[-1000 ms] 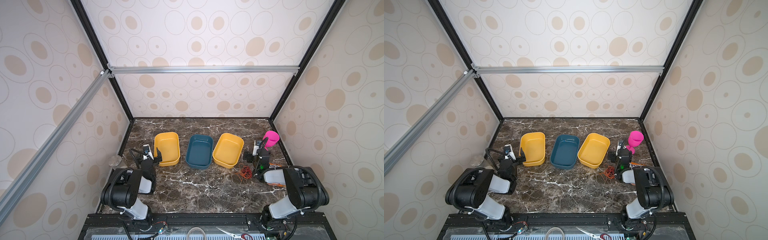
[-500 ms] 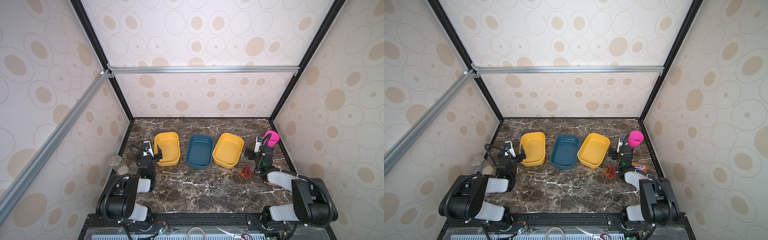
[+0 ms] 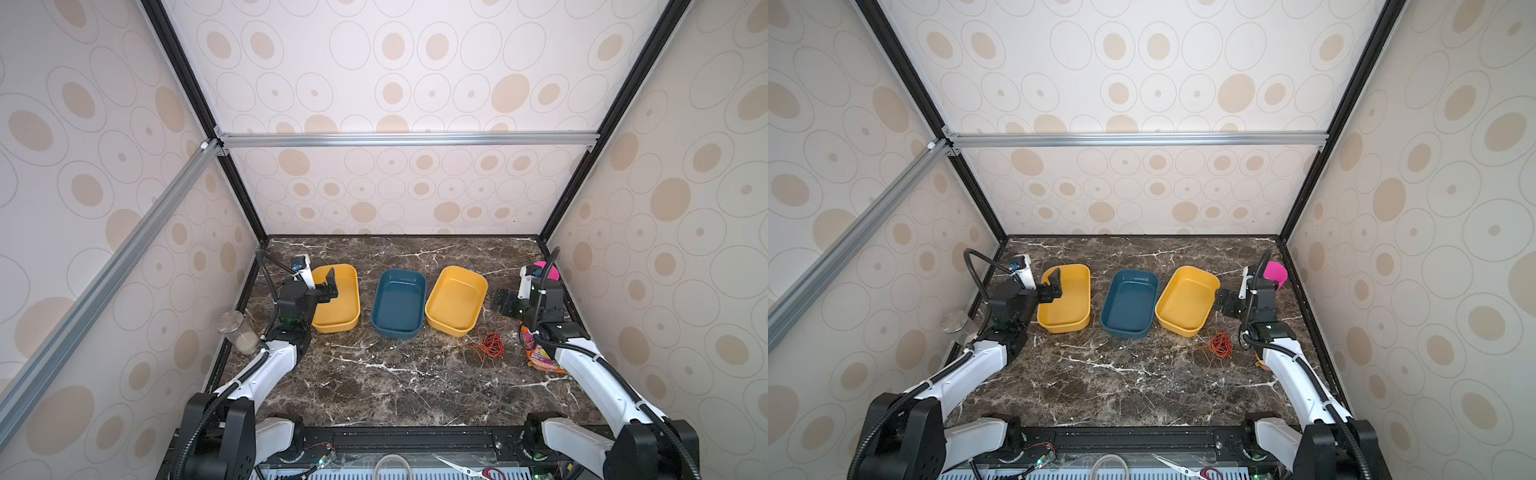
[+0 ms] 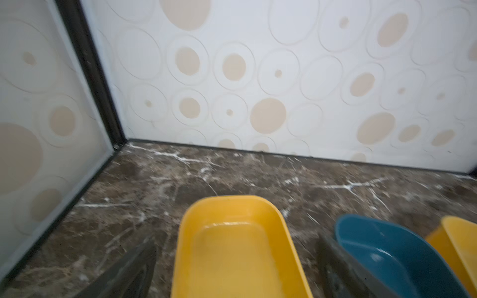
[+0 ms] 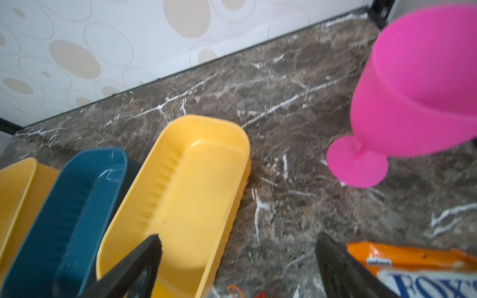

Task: Untangle the cables
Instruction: 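Grasp the tangled wire bundle with the right gripper while the left gripper advances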

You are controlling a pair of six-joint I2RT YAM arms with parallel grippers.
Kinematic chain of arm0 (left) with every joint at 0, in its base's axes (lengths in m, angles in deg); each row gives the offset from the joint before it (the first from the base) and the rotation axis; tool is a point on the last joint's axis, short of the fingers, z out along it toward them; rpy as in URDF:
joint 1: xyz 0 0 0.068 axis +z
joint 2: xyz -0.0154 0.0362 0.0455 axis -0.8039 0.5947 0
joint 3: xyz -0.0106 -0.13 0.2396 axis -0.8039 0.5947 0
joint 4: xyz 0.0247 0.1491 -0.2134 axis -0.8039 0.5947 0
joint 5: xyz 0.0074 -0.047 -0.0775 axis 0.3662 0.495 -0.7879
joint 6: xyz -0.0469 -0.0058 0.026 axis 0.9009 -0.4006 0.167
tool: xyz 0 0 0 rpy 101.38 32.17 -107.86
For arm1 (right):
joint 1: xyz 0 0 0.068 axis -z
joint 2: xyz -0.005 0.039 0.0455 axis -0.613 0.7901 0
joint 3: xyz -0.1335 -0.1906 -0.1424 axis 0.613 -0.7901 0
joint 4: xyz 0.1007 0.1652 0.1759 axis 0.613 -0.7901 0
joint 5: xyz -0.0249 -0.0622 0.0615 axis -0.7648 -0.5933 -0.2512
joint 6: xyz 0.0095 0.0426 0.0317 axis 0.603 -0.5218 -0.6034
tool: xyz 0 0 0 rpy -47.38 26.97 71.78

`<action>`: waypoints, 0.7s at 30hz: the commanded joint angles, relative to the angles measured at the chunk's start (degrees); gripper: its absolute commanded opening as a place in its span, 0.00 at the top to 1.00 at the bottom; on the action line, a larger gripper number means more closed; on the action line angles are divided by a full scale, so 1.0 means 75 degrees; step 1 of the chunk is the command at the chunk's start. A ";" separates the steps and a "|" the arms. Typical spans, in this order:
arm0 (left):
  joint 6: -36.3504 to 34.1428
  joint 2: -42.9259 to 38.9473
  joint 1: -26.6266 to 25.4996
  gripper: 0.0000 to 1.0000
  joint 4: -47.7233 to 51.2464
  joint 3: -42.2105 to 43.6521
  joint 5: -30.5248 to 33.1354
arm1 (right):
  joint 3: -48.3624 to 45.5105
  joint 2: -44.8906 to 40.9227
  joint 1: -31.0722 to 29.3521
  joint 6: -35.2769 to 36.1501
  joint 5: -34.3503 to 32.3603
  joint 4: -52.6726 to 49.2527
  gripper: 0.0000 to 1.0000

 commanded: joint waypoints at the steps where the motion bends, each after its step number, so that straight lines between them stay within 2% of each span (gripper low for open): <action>1: 0.0593 -0.0387 -0.0474 0.05 0.1172 -0.0332 -0.0276 | 0.0125 -0.0221 0.0019 -0.0739 0.0522 -0.1722 0.08; 7: 0.1270 -0.0765 -0.1336 0.07 0.1359 -0.0037 -0.0409 | -0.0059 -0.0145 0.0002 -0.0899 -0.0089 -0.2762 0.11; 15: 0.2072 -0.0861 -0.2491 0.08 0.0335 0.0768 -0.0554 | -0.0717 0.0359 -0.0060 -0.1211 0.0760 -0.2024 0.16; 21: 0.2318 -0.0430 -0.3235 0.08 -0.0372 0.1001 -0.0589 | -0.0831 0.0972 -0.0222 -0.1394 0.0968 -0.1613 0.23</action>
